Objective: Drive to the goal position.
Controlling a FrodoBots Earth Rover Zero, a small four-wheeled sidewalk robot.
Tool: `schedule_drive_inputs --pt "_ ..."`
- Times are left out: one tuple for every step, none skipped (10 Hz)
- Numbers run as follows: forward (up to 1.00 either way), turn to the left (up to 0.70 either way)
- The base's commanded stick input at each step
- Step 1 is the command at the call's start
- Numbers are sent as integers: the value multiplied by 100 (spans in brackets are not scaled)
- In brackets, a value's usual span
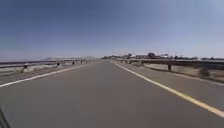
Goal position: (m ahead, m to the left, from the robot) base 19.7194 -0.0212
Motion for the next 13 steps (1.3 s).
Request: schedule_drive_inputs --pt "100 0" --pt "100 0" --pt "100 0" --pt "100 0" --pt "100 0" --pt "100 0" --pt "100 0" --pt "100 0" --pt "100 0" --pt "100 0" --pt "100 0" --pt "100 0" --pt "100 0"
